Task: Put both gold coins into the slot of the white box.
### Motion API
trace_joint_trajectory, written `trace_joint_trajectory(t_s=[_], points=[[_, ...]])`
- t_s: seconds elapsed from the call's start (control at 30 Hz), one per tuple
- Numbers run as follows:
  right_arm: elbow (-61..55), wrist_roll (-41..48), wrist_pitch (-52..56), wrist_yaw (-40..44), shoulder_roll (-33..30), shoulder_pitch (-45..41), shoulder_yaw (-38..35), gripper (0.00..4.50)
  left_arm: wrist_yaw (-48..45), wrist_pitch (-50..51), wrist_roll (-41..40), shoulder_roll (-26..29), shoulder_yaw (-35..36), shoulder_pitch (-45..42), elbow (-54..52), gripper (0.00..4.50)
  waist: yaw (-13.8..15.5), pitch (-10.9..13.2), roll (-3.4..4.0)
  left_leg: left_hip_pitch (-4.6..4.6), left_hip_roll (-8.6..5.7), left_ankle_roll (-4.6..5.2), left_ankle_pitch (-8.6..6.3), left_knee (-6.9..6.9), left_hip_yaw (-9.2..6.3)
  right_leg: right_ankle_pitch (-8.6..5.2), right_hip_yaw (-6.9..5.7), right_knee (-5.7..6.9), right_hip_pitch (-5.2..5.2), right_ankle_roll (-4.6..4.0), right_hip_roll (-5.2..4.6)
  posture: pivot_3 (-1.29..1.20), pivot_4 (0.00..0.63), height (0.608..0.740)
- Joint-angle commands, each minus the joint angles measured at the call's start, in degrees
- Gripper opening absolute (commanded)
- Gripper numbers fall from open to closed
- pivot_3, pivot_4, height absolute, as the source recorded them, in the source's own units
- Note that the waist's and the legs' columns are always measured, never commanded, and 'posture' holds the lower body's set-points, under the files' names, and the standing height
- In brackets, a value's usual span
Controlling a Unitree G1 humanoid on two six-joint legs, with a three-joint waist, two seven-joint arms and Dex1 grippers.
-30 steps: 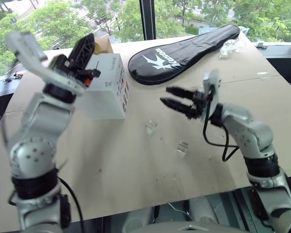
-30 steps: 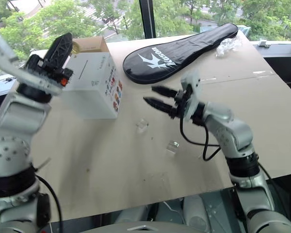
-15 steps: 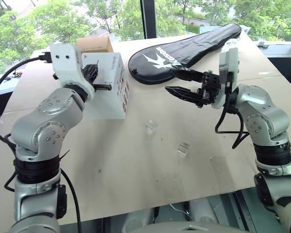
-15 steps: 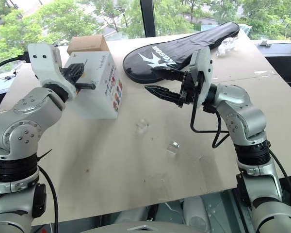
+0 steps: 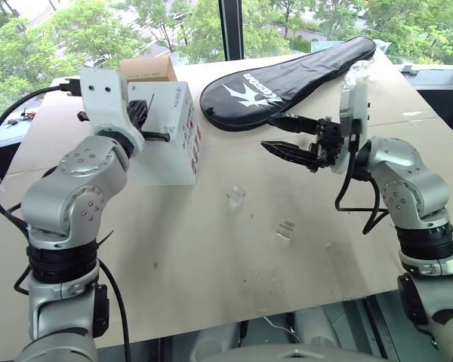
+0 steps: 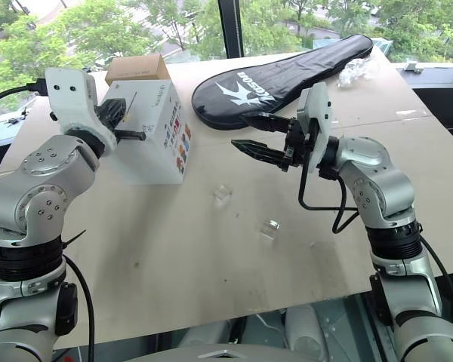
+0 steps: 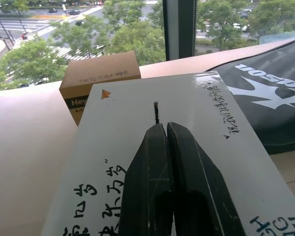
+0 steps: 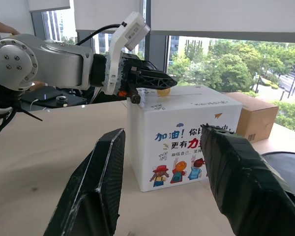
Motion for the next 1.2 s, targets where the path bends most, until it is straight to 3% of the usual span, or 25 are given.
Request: trace_joint_trajectory(t_s=[0.03, 0.33, 0.43, 0.57, 0.67, 0.77, 0.87, 1.0, 1.2], points=[[-1.0, 0.2, -1.3, 0.1, -0.3, -0.2, -1.8, 2.6, -0.2, 0.7, 3.1, 0.0, 2.3, 0.1, -0.5, 0.0, -0.1, 0.0, 0.0, 0.0, 0.0, 0.0, 0.0, 0.0, 0.01, 0.0, 0.01, 0.0, 0.0, 0.0, 0.0, 0.0, 0.15, 0.74], [-0.8, 0.2, -1.2, -0.1, -0.2, -0.5, -1.7, 2.6, -2.9, 1.1, 7.1, -1.6, 2.2, 0.6, -0.8, 0.0, -1.1, 0.0, 0.0, 0.02, 0.0, 0.0, 0.0, 0.04, 0.01, 0.0, 0.01, 0.09, 0.0, 0.0, 0.0, 0.0, 0.15, 0.74], [-0.9, 0.2, -1.1, -0.2, -0.2, -0.5, -1.7, 2.67, -3.1, 1.2, 7.5, -3.3, 3.5, 0.4, -0.9, 0.9, -1.1, 0.0, 0.0, 0.02, 0.0, 0.0, 0.0, 0.08, 0.01, 0.01, 0.01, 0.09, 0.01, 0.0, 0.0, 0.0, 0.15, 0.74], [-1.2, 0.2, -0.9, -0.4, -0.4, -0.2, -1.9, 2.67, -3.9, -1.7, 9.1, -4.5, 5.0, -0.4, -1.2, 2.73, -1.0, 0.0, 0.0, 0.0, 0.0, 0.0, 0.0, 0.12, 0.0, 0.01, -0.01, 0.09, 0.03, 0.0, -0.01, 0.0, 0.15, 0.74], [-1.4, 0.5, -0.4, -0.8, -0.9, 0.4, -2.4, 2.67, -6.3, -5.4, 7.8, -6.1, 7.3, -1.4, -2.8, 2.73, -0.9, 0.0, -0.01, -0.03, 0.0, 0.0, 0.0, 0.17, -0.02, 0.01, -0.03, 0.09, 0.03, 0.01, -0.01, 0.0, 0.15, 0.74], [-2.3, 1.7, 0.7, -1.1, -1.7, 2.4, -3.9, 2.67, -14.9, -8.6, 3.6, -5.4, 8.0, 1.6, -8.3, 2.73, -1.0, 0.0, -0.01, -0.08, 0.0, 0.0, 0.0, 0.22, -0.03, 0.02, -0.06, 0.08, 0.03, 0.01, -0.02, 0.0, 0.15, 0.74], [-3.6, 2.7, 1.4, -0.4, -3.7, 7.5, -5.7, 2.67, -22.7, -6.6, -3.6, -3.9, 10.8, 9.6, -15.4, 2.73, -1.1, 0.0, 0.0, -0.08, 0.0, 0.0, 0.0, 0.2, 0.03, 0.01, 0.0, -0.01, 0.03, 0.02, -0.05, 0.0, 0.15, 0.74], [-2.2, 2.2, -0.3, 2.6, -7.0, 18.2, -8.1, 2.67, -32.4, -2.4, -10.8, -0.4, 16.5, 31.8, -22.4, 2.73, -1.4, 0.0, 0.01, 0.11, 0.02, 0.0, 0.0, -0.08, 0.15, 0.0, 0.06, -0.03, 0.02, 0.0, -0.05, 0.0, 0.15, 0.74], [6.9, -3.5, -8.7, 6.9, -10.4, 25.0, -8.9, 2.67, -40.9, -10.9, -5.6, -1.6, 16.3, 53.3, -22.7, 2.73, -0.1, 0.0, 0.14, 0.42, 0.09, 0.0, 0.0, -0.09, 0.37, 0.18, 0.19, 0.04, 0.21, -0.21, 0.06, 0.0, 0.15, 0.74]])
